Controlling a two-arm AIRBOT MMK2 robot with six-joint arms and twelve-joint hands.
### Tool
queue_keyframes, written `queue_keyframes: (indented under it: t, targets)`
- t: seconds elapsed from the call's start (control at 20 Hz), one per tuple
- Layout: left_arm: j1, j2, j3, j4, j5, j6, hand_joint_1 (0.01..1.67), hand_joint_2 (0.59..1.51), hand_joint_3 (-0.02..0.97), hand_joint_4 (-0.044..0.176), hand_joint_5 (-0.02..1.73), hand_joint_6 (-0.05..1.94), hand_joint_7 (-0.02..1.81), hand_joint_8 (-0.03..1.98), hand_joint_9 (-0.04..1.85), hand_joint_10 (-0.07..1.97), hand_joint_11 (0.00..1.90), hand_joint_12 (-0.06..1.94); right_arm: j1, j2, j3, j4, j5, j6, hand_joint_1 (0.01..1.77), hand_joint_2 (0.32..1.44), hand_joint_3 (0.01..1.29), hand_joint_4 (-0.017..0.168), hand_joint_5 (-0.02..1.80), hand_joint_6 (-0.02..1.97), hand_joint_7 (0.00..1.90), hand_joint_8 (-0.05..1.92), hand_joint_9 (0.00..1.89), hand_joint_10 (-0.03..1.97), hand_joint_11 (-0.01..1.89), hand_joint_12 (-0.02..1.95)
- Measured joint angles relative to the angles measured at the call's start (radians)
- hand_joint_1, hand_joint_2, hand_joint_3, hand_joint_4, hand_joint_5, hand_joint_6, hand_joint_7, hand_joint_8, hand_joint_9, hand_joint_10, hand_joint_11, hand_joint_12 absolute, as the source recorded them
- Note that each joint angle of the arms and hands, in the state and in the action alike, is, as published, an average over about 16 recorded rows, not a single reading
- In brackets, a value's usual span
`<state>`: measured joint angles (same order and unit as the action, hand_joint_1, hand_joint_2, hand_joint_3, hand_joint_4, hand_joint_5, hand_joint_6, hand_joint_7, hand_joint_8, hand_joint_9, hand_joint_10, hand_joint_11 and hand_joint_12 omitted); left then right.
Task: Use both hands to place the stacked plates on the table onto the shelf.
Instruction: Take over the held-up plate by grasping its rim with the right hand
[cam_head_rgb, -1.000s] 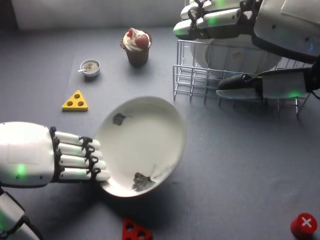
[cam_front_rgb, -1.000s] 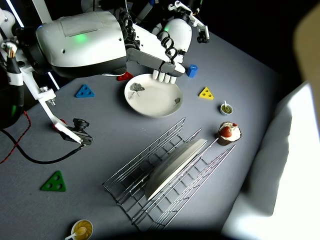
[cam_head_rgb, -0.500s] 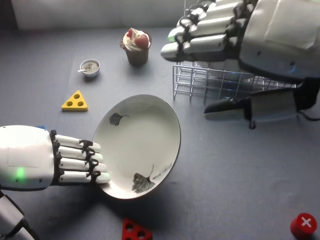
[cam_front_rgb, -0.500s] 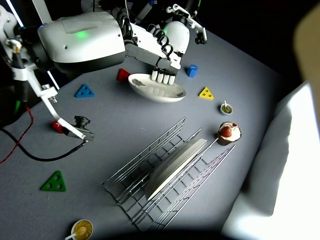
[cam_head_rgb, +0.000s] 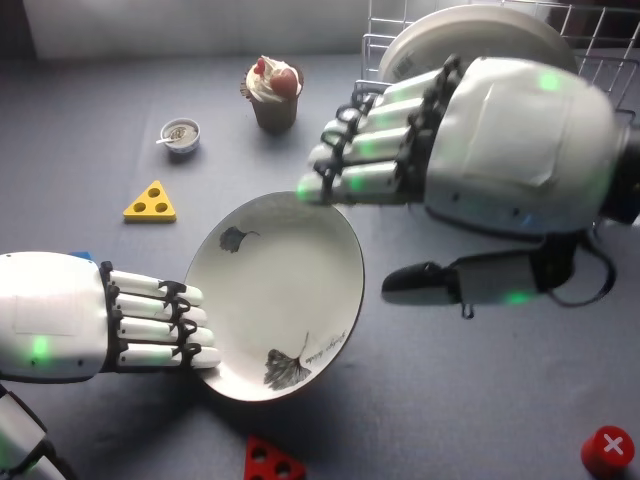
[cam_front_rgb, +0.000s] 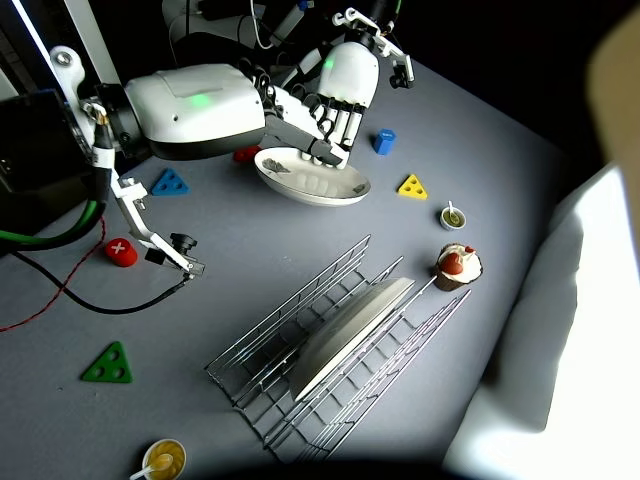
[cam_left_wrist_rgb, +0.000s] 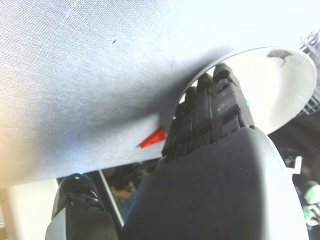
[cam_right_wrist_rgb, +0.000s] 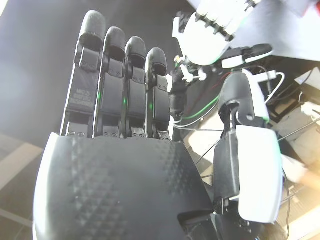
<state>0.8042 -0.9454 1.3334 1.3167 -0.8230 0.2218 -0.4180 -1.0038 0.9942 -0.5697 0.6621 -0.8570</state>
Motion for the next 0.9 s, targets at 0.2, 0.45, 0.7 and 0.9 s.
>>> queue_keyframes:
  t: [0.2, 0.45, 0.7, 0.9]
  targets:
    - [0.001, 0.000, 0.000, 0.000, 0.000, 0.000, 0.13, 0.893, 0.001, -0.011, 0.00, -0.02, 0.06, 0.00, 0.08, 0.00, 0.09, 0.00, -0.031, -0.022, 0.002, -0.016, -0.014, -0.026, 0.56, 1.11, 0.01, 0.004, 0.51, 0.01, 0.51, 0.01, 0.53, 0.01, 0.62, 0.03]
    - [0.002, 0.000, 0.000, -0.001, 0.000, -0.001, 0.16, 0.895, 0.000, -0.011, -0.01, -0.02, 0.05, 0.00, 0.07, 0.00, 0.09, 0.00, -0.064, -0.048, 0.005, -0.037, -0.025, -0.056, 0.66, 1.06, 0.01, 0.004, 0.45, 0.01, 0.45, 0.01, 0.48, 0.01, 0.56, 0.02]
    - [0.002, 0.000, 0.000, -0.001, 0.000, -0.001, 0.15, 0.897, 0.000, -0.011, -0.01, -0.02, 0.05, 0.00, 0.07, 0.00, 0.09, -0.01, -0.087, -0.079, 0.018, -0.055, -0.026, -0.090, 0.83, 0.98, 0.01, 0.004, 0.33, 0.01, 0.35, 0.01, 0.38, 0.01, 0.47, 0.02]
    - [0.002, 0.000, 0.000, -0.001, 0.000, -0.001, 0.14, 0.895, 0.001, -0.011, -0.01, -0.02, 0.05, 0.00, 0.07, 0.00, 0.08, -0.01, -0.097, -0.117, 0.043, -0.052, -0.023, -0.113, 0.96, 0.94, 0.01, 0.004, 0.26, 0.01, 0.28, 0.01, 0.30, 0.01, 0.38, 0.02]
